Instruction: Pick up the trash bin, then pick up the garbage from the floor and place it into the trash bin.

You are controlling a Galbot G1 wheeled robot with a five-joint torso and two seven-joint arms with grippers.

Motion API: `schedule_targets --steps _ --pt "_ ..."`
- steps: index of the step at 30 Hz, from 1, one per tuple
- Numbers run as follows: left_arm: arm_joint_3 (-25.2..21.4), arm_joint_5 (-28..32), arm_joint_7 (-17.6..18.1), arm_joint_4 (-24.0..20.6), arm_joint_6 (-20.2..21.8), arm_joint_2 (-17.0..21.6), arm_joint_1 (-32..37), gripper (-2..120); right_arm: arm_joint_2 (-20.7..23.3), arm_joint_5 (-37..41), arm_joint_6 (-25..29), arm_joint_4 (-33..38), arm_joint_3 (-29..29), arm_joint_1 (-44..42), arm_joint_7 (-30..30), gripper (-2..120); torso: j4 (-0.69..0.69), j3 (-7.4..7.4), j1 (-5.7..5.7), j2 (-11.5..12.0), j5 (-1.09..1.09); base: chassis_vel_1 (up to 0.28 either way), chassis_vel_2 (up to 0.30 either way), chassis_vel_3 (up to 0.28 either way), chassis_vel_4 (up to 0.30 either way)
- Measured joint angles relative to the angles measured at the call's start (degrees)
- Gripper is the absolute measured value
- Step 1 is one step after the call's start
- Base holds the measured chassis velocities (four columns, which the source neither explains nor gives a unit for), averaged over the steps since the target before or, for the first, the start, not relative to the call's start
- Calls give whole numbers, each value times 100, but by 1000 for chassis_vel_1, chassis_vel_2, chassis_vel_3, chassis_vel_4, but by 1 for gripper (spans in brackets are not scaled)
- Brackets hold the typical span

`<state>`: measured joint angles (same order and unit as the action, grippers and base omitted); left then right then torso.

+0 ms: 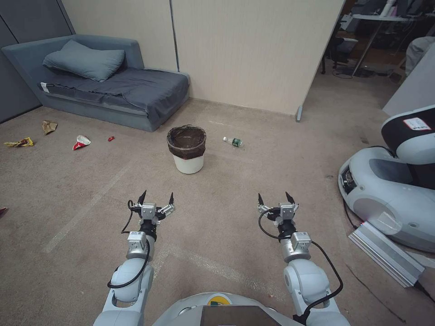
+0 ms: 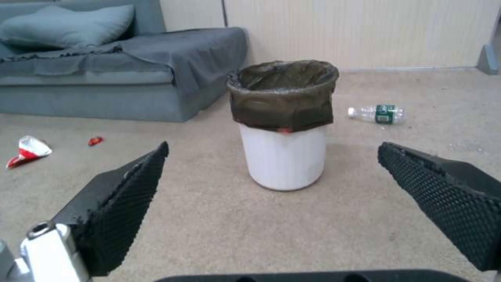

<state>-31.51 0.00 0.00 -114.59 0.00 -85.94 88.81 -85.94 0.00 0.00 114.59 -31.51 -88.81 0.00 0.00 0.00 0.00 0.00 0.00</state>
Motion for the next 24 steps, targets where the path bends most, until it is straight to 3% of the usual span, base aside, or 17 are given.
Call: schedule_targets --steps 19,24 --pt "-19 0 9 -103 69 13 52 100 -26 0 1 107 -26 -83 5 100 0 0 0 0 0 0 0 0 0" --pt "-145 3 93 -614 349 87 282 100 -183 -28 33 642 -154 -457 56 100 -1 0 0 0 0 0 0 0 0"
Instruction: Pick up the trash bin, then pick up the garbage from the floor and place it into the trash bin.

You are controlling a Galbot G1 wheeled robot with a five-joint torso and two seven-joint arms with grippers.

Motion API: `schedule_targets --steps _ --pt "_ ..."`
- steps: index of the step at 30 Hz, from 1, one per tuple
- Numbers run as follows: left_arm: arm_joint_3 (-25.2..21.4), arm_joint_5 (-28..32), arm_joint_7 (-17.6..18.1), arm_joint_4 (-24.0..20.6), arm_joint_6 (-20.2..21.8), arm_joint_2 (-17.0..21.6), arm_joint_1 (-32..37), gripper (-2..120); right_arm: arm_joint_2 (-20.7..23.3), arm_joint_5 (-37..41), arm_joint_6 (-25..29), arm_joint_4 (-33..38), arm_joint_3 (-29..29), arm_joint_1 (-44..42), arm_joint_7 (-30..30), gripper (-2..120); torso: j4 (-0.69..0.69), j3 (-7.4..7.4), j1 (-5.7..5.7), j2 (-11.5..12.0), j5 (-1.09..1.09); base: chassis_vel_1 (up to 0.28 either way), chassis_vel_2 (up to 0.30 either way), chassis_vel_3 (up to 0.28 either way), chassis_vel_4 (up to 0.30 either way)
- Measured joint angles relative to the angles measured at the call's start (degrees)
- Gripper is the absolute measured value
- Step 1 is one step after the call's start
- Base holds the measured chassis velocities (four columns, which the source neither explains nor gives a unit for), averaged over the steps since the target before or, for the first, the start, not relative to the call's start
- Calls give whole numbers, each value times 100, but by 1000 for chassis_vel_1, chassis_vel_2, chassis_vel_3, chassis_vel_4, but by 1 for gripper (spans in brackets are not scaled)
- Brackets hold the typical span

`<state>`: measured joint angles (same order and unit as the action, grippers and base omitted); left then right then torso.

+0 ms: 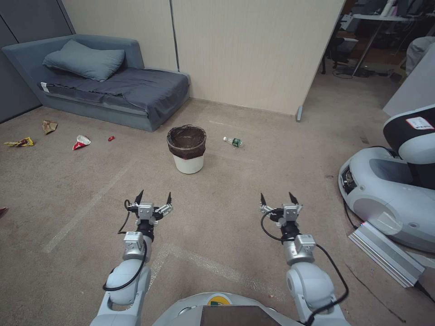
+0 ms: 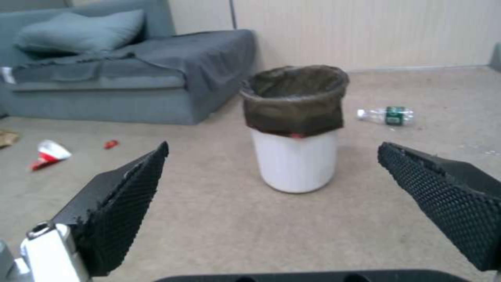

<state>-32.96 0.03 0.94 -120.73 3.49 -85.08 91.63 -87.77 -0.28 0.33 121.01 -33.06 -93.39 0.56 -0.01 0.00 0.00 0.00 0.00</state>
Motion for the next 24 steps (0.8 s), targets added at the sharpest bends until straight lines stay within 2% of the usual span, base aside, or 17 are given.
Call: schedule_targets --steps 4,6,7,10,11,14,24 --pt "-59 12 49 -355 213 45 152 100 -97 -26 3 353 -75 -251 41 100 1 0 0 0 -1 0 0 0 0" --pt "-147 40 111 -727 460 100 336 100 -222 -82 18 747 -173 -526 102 100 1 0 0 0 0 0 0 0 0" --pt "-147 40 111 -727 460 100 336 100 -222 -82 18 747 -173 -526 102 100 1 0 0 0 0 0 0 0 0" --pt "-284 88 214 -1343 856 192 622 100 -411 -170 57 1358 -327 -941 200 100 -2 1 0 0 -2 0 0 0 0" --pt "-284 88 214 -1343 856 192 622 100 -411 -170 57 1358 -327 -941 200 100 -2 1 0 0 -2 0 0 0 0" --pt "-444 174 308 -1833 1169 266 896 100 -452 -192 66 1476 -359 -1022 220 100 2 1 0 0 3 0 0 0 0" --pt "-479 192 297 -1834 1210 278 950 100 -450 -243 -24 1429 -359 -996 229 100 0 0 0 0 -1 0 0 0 0"
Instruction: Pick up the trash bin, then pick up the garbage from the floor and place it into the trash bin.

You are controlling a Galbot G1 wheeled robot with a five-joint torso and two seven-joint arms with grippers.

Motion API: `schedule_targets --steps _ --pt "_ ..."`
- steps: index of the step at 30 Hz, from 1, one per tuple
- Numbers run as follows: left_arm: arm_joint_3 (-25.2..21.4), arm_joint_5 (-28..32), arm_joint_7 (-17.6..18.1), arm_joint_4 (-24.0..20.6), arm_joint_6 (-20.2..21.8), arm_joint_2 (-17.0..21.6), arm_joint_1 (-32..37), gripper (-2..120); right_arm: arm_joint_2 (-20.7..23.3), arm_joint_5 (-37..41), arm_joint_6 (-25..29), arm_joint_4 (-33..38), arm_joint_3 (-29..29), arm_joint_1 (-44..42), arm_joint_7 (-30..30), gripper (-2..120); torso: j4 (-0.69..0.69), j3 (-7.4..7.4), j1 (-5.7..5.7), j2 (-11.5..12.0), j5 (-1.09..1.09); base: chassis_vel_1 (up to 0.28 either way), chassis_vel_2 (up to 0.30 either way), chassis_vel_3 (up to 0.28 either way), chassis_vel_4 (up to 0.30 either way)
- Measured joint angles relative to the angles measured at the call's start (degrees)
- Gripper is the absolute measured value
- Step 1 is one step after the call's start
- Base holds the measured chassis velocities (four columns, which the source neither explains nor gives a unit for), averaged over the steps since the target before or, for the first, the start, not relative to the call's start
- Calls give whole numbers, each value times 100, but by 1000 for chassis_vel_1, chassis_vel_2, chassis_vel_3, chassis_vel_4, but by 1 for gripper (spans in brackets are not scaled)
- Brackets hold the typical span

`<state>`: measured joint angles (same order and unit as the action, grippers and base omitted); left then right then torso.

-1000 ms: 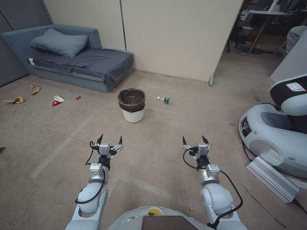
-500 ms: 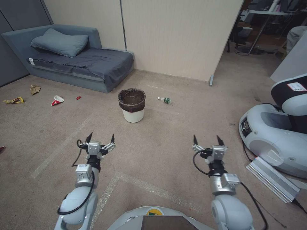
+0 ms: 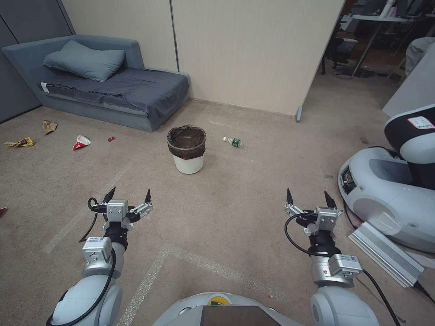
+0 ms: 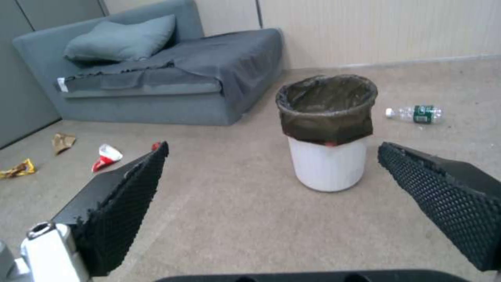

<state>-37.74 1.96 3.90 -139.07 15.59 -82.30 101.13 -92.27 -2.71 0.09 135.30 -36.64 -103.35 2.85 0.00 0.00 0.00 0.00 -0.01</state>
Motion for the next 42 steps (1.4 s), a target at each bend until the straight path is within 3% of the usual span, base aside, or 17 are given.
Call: schedule_targets --steps 11,42 --pt "38 -99 -1 170 -253 -13 -40 100 7 -3 -16 -49 4 10 16 100 0 0 0 0 0 0 0 0 0" --pt "32 -157 -26 188 -284 -43 -42 100 12 2 16 -140 9 36 56 100 0 0 0 0 0 -50 52 48 -47"
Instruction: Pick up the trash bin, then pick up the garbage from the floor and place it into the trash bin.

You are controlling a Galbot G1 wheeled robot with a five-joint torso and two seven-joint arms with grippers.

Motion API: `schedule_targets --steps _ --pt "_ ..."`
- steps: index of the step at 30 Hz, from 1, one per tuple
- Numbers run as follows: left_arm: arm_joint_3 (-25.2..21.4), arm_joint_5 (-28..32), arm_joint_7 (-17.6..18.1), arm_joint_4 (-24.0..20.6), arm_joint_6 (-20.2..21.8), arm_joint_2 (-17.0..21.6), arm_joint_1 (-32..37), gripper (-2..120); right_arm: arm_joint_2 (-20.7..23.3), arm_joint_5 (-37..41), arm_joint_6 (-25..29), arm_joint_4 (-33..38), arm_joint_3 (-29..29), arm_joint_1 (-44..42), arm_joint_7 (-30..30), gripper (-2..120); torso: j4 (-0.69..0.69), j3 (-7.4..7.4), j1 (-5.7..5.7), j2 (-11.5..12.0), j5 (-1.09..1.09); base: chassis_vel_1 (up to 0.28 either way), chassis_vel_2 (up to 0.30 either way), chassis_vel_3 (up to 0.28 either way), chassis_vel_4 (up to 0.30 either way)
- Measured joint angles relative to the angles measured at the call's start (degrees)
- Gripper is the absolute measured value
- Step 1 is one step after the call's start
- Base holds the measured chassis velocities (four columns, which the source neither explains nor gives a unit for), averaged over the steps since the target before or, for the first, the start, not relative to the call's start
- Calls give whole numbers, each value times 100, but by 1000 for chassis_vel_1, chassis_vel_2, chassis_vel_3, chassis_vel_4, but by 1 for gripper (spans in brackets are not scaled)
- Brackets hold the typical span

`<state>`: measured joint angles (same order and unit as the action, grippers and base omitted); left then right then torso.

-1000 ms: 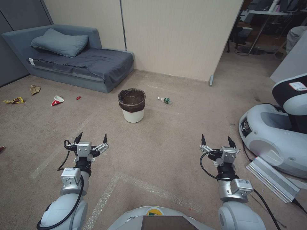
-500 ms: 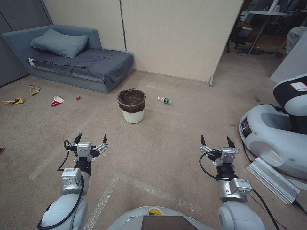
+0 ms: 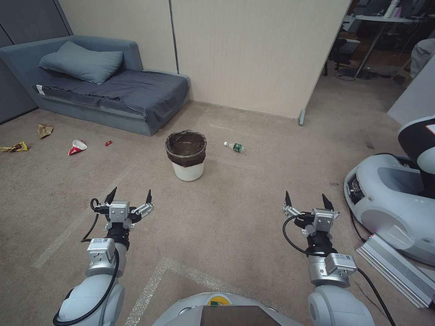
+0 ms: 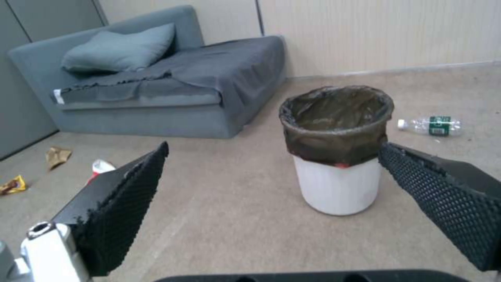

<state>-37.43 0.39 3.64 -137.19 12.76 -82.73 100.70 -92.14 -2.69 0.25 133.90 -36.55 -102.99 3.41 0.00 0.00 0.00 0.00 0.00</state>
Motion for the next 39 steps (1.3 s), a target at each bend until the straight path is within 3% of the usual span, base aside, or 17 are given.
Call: schedule_targets --steps 39 --pt "15 41 -8 -72 7 2 33 100 1 -21 119 -39 16 -9 -4 100 -2 0 0 0 0 -137 133 133 -132"
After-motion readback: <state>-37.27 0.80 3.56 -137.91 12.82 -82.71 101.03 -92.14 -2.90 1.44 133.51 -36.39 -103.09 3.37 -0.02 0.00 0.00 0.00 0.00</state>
